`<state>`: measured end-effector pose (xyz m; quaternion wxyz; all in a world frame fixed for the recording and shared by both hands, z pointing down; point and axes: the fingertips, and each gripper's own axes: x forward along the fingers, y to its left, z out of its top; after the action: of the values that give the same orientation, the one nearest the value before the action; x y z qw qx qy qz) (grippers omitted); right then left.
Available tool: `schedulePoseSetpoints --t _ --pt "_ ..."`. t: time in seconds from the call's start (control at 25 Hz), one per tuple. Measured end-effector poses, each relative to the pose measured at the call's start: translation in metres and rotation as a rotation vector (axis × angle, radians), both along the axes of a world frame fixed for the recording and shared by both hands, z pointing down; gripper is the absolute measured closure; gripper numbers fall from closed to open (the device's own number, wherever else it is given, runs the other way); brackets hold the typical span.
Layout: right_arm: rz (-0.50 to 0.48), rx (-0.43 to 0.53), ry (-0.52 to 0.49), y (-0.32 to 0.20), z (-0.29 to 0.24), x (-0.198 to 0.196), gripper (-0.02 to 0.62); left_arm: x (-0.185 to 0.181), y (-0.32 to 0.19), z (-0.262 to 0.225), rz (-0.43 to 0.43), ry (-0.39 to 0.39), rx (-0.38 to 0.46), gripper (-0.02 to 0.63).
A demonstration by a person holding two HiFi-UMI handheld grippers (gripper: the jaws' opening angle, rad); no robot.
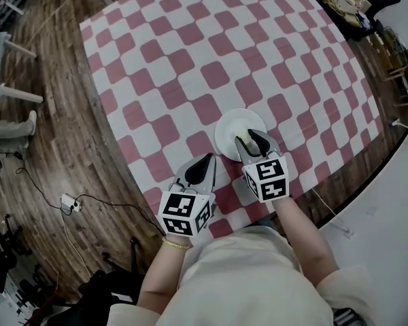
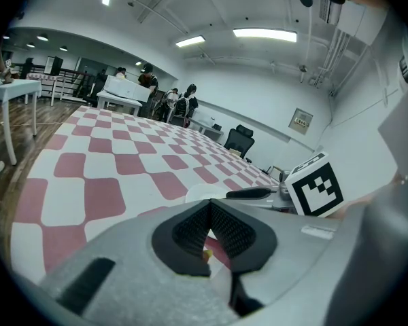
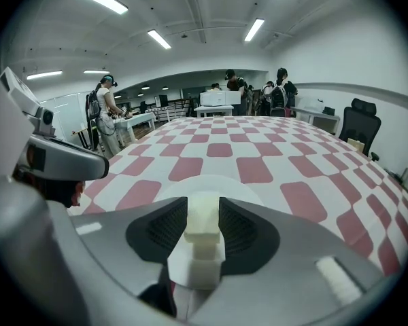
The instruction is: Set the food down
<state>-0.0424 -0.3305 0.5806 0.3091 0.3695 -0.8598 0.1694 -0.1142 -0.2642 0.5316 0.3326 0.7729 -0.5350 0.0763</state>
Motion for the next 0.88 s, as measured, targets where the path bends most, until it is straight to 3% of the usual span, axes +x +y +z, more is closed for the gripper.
schedulePoseSetpoints --t 0.88 --pt "0.061 0.054 -0.033 0.017 -0.026 0.009 0.454 0.007 0.014 -0.018 0.024 -0.011 0.038 0.603"
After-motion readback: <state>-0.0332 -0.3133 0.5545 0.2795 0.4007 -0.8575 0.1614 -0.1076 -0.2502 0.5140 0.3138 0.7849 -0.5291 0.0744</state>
